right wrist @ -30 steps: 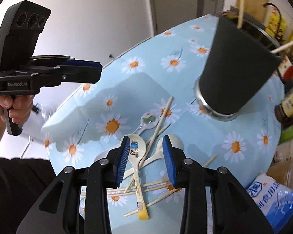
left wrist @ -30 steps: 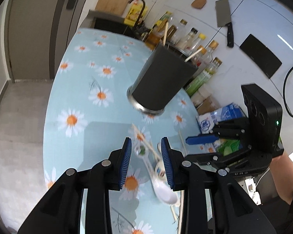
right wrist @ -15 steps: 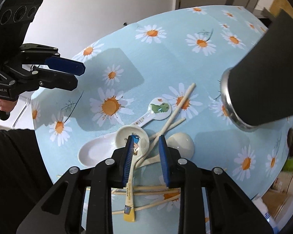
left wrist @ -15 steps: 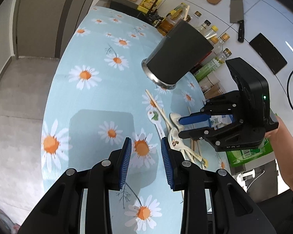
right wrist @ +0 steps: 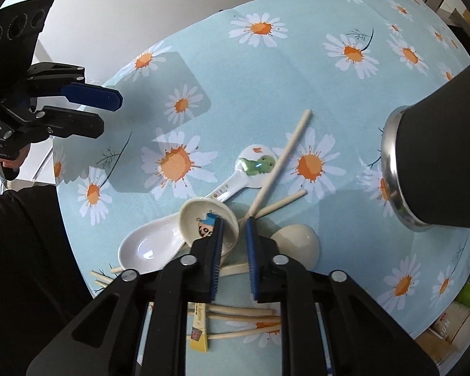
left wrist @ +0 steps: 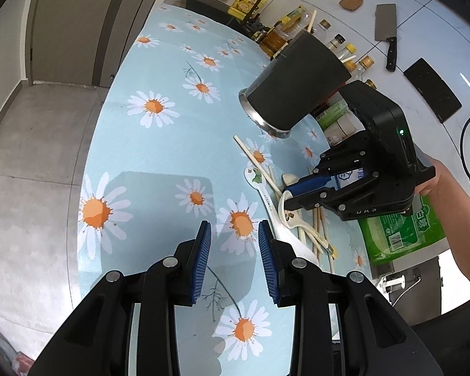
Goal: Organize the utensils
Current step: 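Lower the right tool and grasp the cream spoon with cartoon print, then grasp the white dinosaur-print spoon handle with the left tool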
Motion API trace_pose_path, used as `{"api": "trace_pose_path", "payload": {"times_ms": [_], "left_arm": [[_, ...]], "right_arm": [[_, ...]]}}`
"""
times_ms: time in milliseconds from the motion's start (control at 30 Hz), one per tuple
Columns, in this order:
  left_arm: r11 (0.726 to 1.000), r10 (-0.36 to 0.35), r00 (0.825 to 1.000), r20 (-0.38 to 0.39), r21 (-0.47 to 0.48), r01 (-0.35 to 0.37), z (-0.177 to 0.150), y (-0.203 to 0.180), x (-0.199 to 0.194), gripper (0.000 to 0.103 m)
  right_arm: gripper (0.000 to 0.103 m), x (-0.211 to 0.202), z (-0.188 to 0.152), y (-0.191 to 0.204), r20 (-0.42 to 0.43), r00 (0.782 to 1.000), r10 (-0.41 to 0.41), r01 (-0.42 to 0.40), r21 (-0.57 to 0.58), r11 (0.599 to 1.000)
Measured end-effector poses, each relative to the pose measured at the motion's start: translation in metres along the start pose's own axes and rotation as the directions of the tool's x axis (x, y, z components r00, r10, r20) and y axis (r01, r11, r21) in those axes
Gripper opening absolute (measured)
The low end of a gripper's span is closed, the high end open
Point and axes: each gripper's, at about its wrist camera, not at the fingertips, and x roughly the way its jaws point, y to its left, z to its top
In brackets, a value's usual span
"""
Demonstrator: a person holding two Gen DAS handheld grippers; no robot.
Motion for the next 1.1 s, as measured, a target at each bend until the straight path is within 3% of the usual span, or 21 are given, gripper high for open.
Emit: {"api": "trace_pose_path", "payload": {"times_ms": [200, 400, 733, 867, 1100], "left_arm": [[1.000, 0.001, 1.000, -0.003, -0.004, -0.001, 0.004, 0.002, 0.002, 0.030], [1.000, -0.013, 1.000, -0.027, 0.014, 0.013, 0.009, -0.002, 0.009, 0.030], [0.997, -0.080, 0.984, -0.158, 0.010, 0.082, 0.011, -0.016, 0.037, 0.030], [0.990, -0.140, 0.966, -0.216, -0.064, 0.129, 0.010, -0.017, 0.048, 0.030], [0.966, -0.220, 0.932, -0.289, -0.200, 0.166, 0.010, -0.022, 0.066, 0.030]], "right_arm": [[0.007, -0.004, 0.004, -0.004, 0.013, 1.000, 0.012, -0.012, 0.008, 1.000], [0.005, -0.025, -0.017, -0.010, 0.059, 0.998, 0.029, -0.033, 0.059, 0.998], [0.005, -0.063, -0.054, -0.030, 0.180, 0.982, 0.062, -0.096, 0.184, 0.978], [0.005, -0.082, -0.072, -0.026, 0.262, 0.964, 0.045, -0.113, 0.249, 0.962], [0.005, -0.116, -0.088, -0.035, 0.437, 0.899, 0.031, -0.203, 0.352, 0.914]]}}
